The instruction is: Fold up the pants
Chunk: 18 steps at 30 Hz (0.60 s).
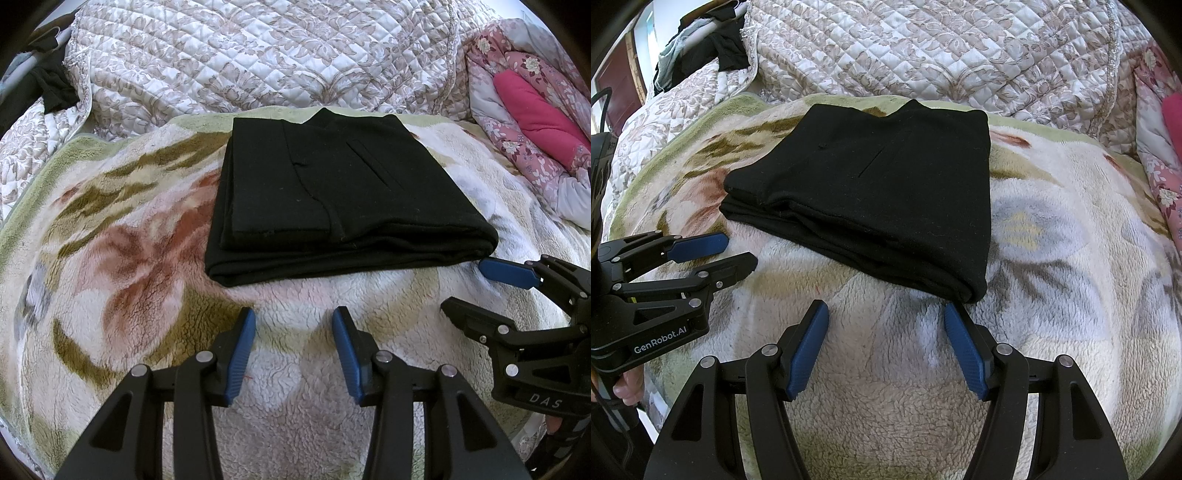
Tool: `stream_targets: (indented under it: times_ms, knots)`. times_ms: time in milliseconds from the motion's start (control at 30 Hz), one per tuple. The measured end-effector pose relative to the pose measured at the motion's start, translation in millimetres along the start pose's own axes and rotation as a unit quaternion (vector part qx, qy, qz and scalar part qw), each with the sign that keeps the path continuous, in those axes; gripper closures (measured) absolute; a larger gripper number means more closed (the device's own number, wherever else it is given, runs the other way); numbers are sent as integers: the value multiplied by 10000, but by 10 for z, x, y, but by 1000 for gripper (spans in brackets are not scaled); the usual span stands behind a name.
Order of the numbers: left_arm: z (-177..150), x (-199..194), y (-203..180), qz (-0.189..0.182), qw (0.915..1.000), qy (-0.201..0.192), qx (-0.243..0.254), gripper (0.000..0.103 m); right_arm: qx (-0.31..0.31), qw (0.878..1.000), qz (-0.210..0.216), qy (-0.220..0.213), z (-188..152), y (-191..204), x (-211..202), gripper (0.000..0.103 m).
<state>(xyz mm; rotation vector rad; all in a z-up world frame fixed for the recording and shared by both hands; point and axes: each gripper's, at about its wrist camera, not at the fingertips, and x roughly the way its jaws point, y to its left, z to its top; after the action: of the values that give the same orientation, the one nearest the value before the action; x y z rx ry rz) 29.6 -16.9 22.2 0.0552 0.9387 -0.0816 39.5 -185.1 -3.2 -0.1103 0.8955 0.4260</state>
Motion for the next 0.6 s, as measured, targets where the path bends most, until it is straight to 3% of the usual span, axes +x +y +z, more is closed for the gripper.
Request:
stream_targets:
  times_ms: [600]
  knots:
    - [-8,-4,2,4,10000,-2,12,56,-5,10000,-4,-1,0,-2,-1,38]
